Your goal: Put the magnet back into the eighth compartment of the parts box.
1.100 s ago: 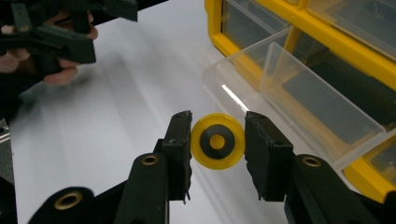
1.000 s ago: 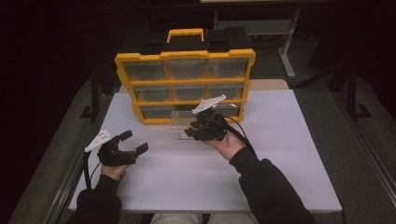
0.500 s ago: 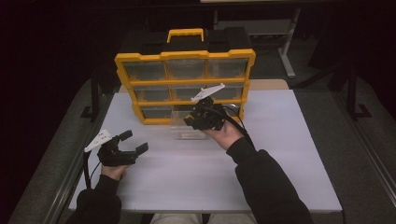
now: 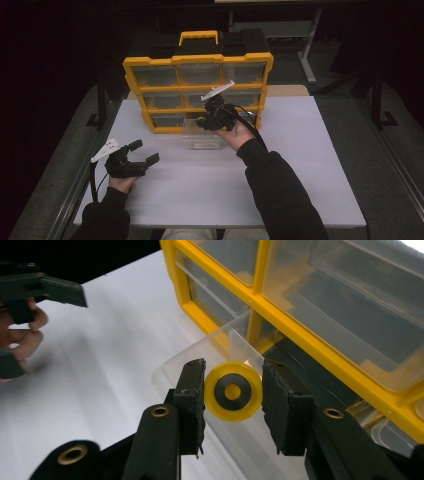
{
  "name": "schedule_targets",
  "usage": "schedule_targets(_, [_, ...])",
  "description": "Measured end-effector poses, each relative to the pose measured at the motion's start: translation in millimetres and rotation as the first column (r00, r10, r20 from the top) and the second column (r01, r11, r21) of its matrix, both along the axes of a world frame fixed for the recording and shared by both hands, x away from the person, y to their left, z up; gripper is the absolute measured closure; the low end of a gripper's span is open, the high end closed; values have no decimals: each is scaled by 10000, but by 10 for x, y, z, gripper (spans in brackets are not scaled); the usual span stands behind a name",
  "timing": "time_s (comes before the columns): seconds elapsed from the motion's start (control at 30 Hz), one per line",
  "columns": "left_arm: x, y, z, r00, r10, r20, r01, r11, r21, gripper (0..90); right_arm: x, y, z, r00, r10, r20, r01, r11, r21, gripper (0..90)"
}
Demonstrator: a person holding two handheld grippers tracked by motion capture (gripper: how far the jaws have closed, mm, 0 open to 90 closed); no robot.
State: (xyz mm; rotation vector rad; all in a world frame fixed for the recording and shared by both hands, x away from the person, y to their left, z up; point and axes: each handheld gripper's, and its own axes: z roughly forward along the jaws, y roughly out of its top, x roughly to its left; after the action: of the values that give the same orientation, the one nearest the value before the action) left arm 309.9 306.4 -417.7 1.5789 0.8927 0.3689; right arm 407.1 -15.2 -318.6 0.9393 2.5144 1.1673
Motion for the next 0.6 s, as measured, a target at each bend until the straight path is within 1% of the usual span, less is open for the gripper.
schedule_targets(0.03, [0,0,0,10000,0,0,0,10000,0,0,0,0,0,10000,0,0,0,10000,0,610])
schedule_targets(0.07, [0,0,0,10000,0,0,0,10000,0,0,22,0,-12,10000,-52,-75,52,10000,-22,610])
schedule_targets(0.1, [2,8,3,10000,29,24,-29,10000,-20,0,59,0,-35,9998,-152,-164,150,9998,-150,610])
schedule_targets(0.23, [6,10,0,10000,14,-3,-14,10000,-37,0,126,-7,-85,9990,-302,-341,294,9993,-232,609])
schedule_targets(0.33, [15,7,-8,9999,-64,-108,63,10000,-72,0,168,-3,-139,9979,-360,-543,339,9986,-398,607])
schedule_targets(0.37, [16,9,-9,9999,-59,-112,58,10000,-63,0,176,5,-157,9975,-384,-594,358,9984,-446,606])
schedule_targets(0.43, [17,20,-5,10000,-38,-70,38,10000,-81,0,178,24,-184,9972,-393,-642,349,9970,-689,607])
schedule_targets(0.53, [17,27,-3,10000,-24,-58,23,9998,-197,0,184,38,-205,9973,-377,-637,327,9964,-778,607])
schedule_targets(0.6, [17,26,-4,10000,-53,-61,52,9999,-135,0,194,57,-230,9968,-363,-710,305,9962,-813,607])
